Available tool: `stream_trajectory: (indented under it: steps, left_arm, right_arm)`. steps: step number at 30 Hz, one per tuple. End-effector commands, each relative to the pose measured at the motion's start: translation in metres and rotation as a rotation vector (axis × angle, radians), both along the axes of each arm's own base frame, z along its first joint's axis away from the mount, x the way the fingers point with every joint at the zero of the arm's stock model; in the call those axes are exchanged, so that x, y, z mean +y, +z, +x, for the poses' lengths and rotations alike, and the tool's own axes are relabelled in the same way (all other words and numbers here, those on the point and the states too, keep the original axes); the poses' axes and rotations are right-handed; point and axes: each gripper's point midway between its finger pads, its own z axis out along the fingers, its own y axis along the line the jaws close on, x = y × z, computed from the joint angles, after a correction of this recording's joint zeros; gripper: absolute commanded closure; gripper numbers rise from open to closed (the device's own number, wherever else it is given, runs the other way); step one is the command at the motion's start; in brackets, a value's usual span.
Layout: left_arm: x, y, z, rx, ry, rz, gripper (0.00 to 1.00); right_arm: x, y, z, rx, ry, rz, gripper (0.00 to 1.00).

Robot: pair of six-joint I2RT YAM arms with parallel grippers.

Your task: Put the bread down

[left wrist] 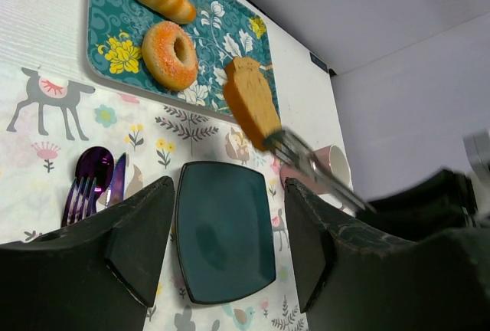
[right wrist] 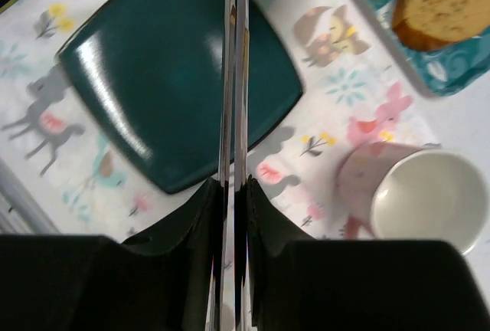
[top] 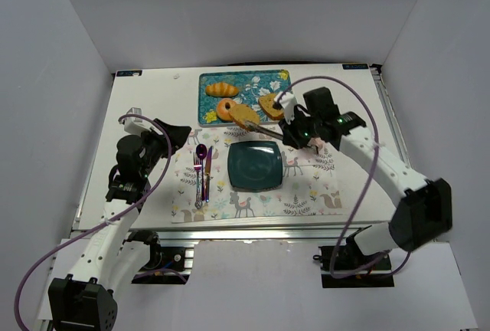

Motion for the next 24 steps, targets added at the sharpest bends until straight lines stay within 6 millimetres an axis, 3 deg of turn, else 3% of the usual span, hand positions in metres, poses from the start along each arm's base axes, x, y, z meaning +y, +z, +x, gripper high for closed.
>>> stream_trajectory:
  steps: [1, 2, 5, 13, 15, 21, 24]
  left_arm:
    - [0.000, 0.005, 0.000, -0.026, 0.005, -0.010, 0.31]
    - [0.000, 0.002, 0.000, -0.020, 0.001, -0.010, 0.31]
    - [-0.003, 0.002, 0.003, -0.019, -0.010, -0.010, 0.31]
    - [-0.004, 0.005, 0.006, -0.025, -0.018, -0.007, 0.31]
    - [-0.003, 0.006, 0.004, -0.026, -0.013, -0.008, 0.31]
    - [0.001, 0.004, -0.001, -0.028, 0.005, -0.010, 0.31]
    - [0.000, 0.005, -0.002, -0.029, 0.004, -0.011, 0.31]
  right_arm:
    - [-0.003, 0.014, -0.039, -0.024, 0.114, 0.065, 0.98]
    - [-0.008, -0.002, -0.051, 0.010, 0.125, 0.051, 0.98]
    - [-0.019, -0.021, -0.068, 0.039, 0.127, 0.022, 0.95]
    - [-0.028, -0.044, -0.076, 0.055, 0.161, -0.032, 0.90]
    - [-0.027, -0.045, -0.078, 0.061, 0.170, -0.032, 0.86]
    - [-0.022, -0.037, -0.083, 0.057, 0.216, -0.006, 0.59]
    - [-0.020, -0.034, -0.085, 0.058, 0.232, 0.003, 0.56]
